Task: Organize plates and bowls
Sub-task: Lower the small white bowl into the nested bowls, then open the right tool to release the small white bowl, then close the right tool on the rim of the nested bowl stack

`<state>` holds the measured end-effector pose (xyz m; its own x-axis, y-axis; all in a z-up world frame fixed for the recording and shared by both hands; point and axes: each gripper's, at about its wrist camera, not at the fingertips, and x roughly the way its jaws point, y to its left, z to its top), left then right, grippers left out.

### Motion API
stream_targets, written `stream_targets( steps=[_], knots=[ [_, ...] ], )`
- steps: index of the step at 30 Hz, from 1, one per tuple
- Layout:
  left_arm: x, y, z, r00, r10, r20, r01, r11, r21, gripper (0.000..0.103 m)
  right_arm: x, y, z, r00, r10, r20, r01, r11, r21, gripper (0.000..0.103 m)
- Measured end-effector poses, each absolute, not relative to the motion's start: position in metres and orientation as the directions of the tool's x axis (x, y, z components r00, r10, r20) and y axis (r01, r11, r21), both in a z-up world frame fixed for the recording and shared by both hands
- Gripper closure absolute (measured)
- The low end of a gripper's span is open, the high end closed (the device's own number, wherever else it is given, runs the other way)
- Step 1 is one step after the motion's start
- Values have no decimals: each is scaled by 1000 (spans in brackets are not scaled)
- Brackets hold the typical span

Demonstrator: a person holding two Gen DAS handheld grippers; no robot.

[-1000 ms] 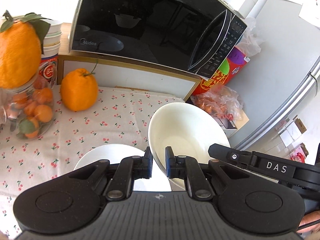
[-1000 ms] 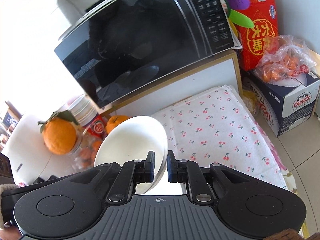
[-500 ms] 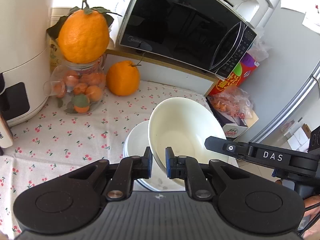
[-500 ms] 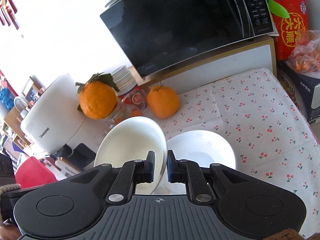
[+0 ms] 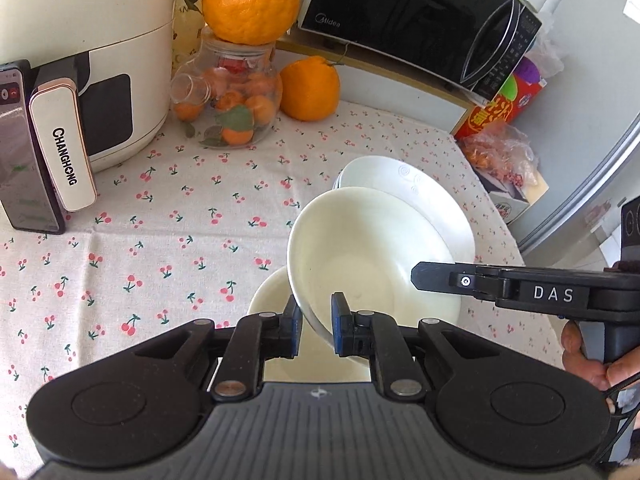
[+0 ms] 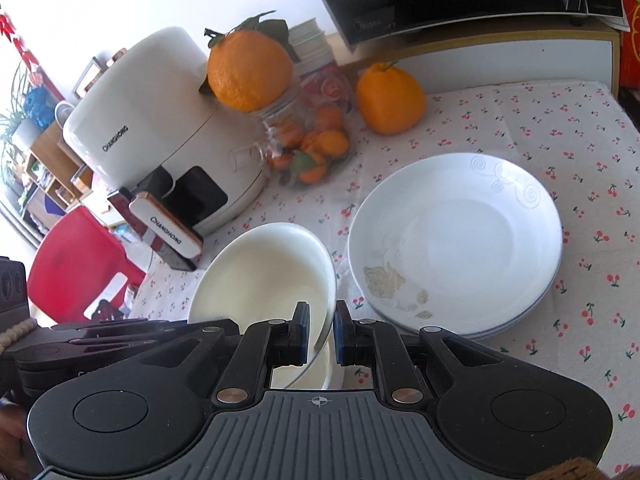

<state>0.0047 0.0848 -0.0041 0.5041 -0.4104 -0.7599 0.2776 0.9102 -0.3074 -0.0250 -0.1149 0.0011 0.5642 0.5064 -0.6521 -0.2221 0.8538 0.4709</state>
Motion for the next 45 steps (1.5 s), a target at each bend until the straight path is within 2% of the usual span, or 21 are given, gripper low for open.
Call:
stream_targets(
  steps=[7, 17, 20, 23, 26, 30, 32, 35, 39, 45],
  knots=[
    [-6, 86, -16, 486, -355, -799, 299, 926, -229, 89, -29, -100, -16, 501, 509, -700, -250, 860, 445, 90],
    [-14, 81, -12, 522, -305, -797, 341, 930, -133, 82, -34, -91, -15, 510, 490, -707, -294, 872, 392, 88],
    [-13, 80, -13, 531, -280, -800, 342, 934, -100, 69, -35, -91, -13, 526, 475, -705, -302, 880, 367, 88],
    [-12, 81, -17, 513, -300, -804, 354, 927, -121, 66, -36, -91, -12, 539, 461, -705, -309, 887, 344, 87],
    [-13, 80, -19, 504, -330, -798, 373, 916, -144, 58, -35, -92, -14, 536, 460, -708, -308, 887, 344, 87],
    [-14, 82, -22, 493, -378, -784, 400, 898, -182, 40, -36, -93, -16, 558, 447, -699, -321, 893, 315, 87],
    [-16, 85, -23, 499, -413, -762, 424, 883, -201, 33, -38, -95, -16, 576, 452, -681, -354, 889, 291, 81],
    [-19, 89, -27, 520, -445, -729, 469, 862, -192, 22, -43, -98, -18, 599, 484, -638, -455, 861, 225, 66],
    [-25, 94, -31, 526, -474, -706, 524, 835, -169, 13, -49, -104, -20, 562, 572, -598, -590, 784, 196, 36],
    [-40, 95, -37, 527, -515, -676, 606, 785, -126, 5, -50, -109, -28, 502, 627, -595, -611, 745, 268, 28]
  ],
)
